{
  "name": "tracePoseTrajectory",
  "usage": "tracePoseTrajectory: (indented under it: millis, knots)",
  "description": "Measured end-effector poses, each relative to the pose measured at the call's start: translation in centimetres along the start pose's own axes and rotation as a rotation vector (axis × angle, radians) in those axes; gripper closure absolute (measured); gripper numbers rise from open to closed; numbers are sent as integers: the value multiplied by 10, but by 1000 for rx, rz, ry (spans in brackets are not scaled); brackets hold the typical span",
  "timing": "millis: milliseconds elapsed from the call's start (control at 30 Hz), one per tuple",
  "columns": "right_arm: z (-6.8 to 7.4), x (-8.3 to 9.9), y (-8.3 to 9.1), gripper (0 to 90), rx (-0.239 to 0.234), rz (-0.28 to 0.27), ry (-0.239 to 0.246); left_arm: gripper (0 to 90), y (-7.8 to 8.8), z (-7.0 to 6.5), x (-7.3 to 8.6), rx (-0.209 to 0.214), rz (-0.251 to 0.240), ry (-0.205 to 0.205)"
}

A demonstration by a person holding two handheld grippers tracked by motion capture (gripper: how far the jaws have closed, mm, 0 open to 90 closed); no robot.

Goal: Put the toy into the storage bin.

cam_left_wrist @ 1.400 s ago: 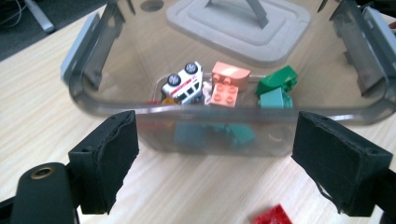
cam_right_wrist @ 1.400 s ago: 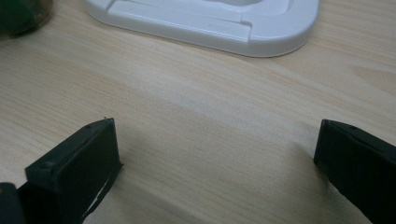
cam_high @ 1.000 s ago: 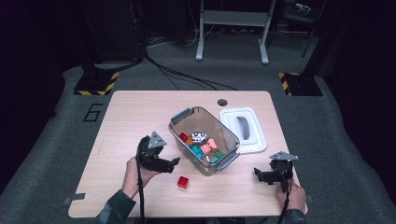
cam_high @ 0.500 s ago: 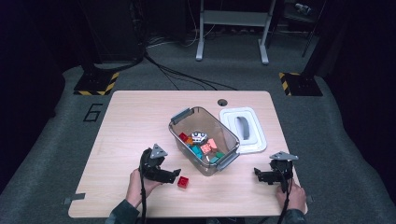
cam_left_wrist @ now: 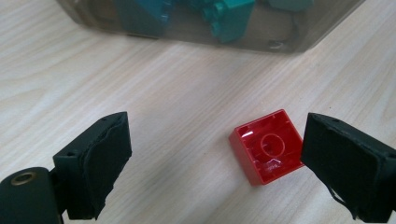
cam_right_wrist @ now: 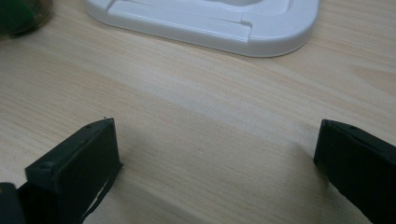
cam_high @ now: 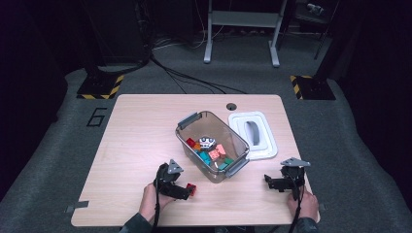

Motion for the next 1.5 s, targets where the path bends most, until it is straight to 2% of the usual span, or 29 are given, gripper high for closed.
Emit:
tracePoseTrajectory:
  millis: [167,300,400,567,667,767,867,1033,1067,1133,1233,1267,1500]
  knots:
    - [0,0,0,0,0,0,-1,91,-5,-1,3,-3,29,-16]
    - [0,0,0,0,0,1,0,98,-4,4,8,-22,49,-27]
    - [0,0,0,0,0,1,0,101,0,10,11,-34,55,-17]
    - [0,0,0,0,0,0,0,93,8,16,10,-34,23,18]
    - [0,0,0,0,2,0,2,56,9,13,7,-19,12,28]
    - [0,0,0,0,2,1,2,11,6,5,5,-1,35,2]
    - [0,0,0,0,0,0,0,2,1,0,4,14,37,-7]
    - [0,0,0,0,0,0,0,0,-5,-2,3,8,52,-18]
    - [0,0,0,0,0,1,0,10,-5,-2,3,-4,51,-25]
    - [0,0,0,0,2,1,2,121,-4,-3,4,-6,52,-39]
    - [0,0,0,0,0,0,0,201,-5,-4,4,-11,52,-44]
    - [0,0,0,0,0,0,0,262,-4,-3,4,-18,55,-46]
    - [0,0,0,0,0,1,0,440,-2,-3,6,-17,52,-43]
Point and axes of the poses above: each handheld gripper's, and its own axes: y roughly backward along the jaws, x roughly out of its underside, z roughly to its left, the point moved 5 cm from there along -y, roughly forward along the jaws, and after that the axes turned 2 degrees about -x, right-handed, at the moved point
